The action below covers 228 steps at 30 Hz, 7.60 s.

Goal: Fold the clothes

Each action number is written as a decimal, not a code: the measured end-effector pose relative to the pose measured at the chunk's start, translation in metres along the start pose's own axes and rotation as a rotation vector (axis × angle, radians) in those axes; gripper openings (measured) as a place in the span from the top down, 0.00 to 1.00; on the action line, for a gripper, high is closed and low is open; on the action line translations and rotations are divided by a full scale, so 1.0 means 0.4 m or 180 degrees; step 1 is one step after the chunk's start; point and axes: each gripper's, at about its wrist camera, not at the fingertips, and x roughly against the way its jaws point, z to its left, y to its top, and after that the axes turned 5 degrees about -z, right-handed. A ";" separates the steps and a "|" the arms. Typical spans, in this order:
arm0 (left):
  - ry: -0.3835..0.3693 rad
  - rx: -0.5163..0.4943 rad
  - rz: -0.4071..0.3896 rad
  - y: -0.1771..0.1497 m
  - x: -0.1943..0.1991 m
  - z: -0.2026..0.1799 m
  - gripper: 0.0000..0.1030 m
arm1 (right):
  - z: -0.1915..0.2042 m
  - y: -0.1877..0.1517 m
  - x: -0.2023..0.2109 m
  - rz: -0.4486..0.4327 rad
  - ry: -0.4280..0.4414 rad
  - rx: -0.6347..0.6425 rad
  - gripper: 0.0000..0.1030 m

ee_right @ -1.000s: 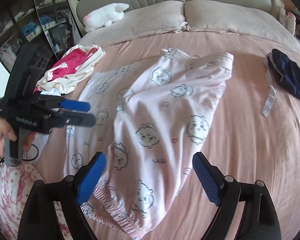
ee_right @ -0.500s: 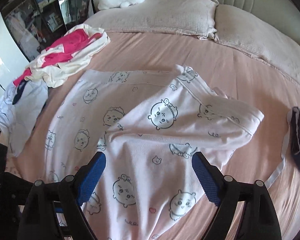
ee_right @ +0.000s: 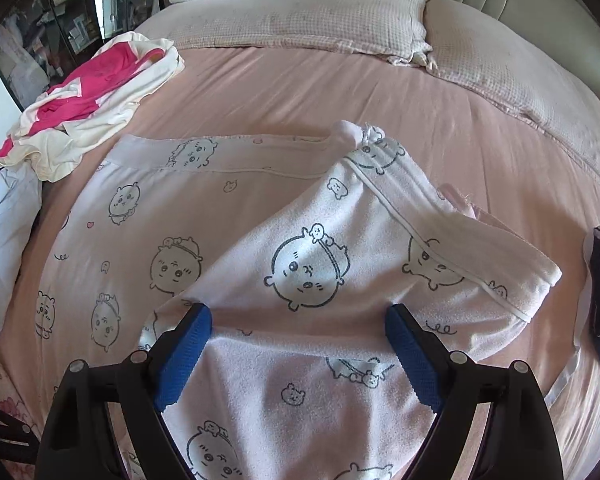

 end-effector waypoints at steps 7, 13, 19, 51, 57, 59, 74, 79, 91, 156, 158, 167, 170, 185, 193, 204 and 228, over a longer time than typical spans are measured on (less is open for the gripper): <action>-0.0158 -0.0094 -0.0107 0.006 0.002 -0.034 0.84 | -0.021 0.004 -0.005 -0.0153 0.0071 0.0027 0.73; -0.0045 -0.0006 -0.0141 0.004 0.038 -0.013 0.84 | -0.032 0.012 0.042 -0.0268 -0.0033 0.0122 0.88; 0.0267 0.0009 -0.0144 0.003 0.047 -0.012 0.83 | -0.053 -0.072 0.112 -0.0181 0.0021 -0.0083 0.71; -0.0173 0.0421 -0.0881 0.049 0.202 0.029 0.97 | -0.222 -0.225 0.177 -0.0187 0.0212 -0.1439 0.37; -0.0046 0.0583 -0.0485 0.028 0.170 0.099 0.94 | -0.204 -0.227 0.190 -0.0190 0.0209 -0.1383 0.36; 0.0058 0.0390 -0.0428 0.063 0.109 0.082 0.91 | -0.203 -0.227 0.193 -0.0191 0.0206 -0.1397 0.36; -0.0308 0.0683 -0.0402 0.139 -0.019 0.064 0.63 | -0.188 -0.246 0.215 -0.0162 0.0453 -0.1448 0.33; -0.0226 0.0697 -0.0417 0.137 -0.013 0.067 0.20 | -0.181 -0.238 0.210 -0.0162 0.0597 -0.1488 0.32; -0.0049 0.0269 -0.0259 0.181 -0.090 -0.009 0.94 | -0.219 -0.232 0.224 -0.0270 0.0282 -0.1559 0.31; -0.0243 0.0014 -0.0576 0.302 -0.006 0.260 0.43 | -0.024 -0.011 0.088 -0.0194 0.0334 0.0311 0.40; -0.0137 -0.0095 -0.0530 0.302 -0.035 0.236 0.87 | -0.018 -0.025 0.063 -0.0092 0.0310 0.0393 0.66; 0.0235 0.0125 -0.1355 0.247 0.126 0.278 0.92 | 0.041 0.091 0.093 -0.0519 0.0214 0.0719 0.92; 0.0460 0.0325 -0.1524 0.212 0.167 0.334 0.92 | 0.095 0.162 0.087 -0.0760 0.0238 0.0928 0.92; 0.1114 0.0613 -0.1309 0.205 0.084 0.461 0.92 | 0.045 0.188 0.103 -0.1314 -0.0606 0.0537 0.31; 0.1087 0.0248 -0.1305 0.221 0.087 0.410 0.91 | -0.010 0.149 0.018 -0.0792 -0.0412 0.0714 0.31; 0.1095 0.0244 -0.1224 0.264 0.074 0.446 0.91 | -0.077 0.165 0.017 -0.1045 -0.0548 0.0133 0.31; 0.0338 -0.0166 0.0176 -0.051 0.116 0.163 0.91 | 0.390 -0.352 0.257 -0.0276 0.0905 0.0630 0.32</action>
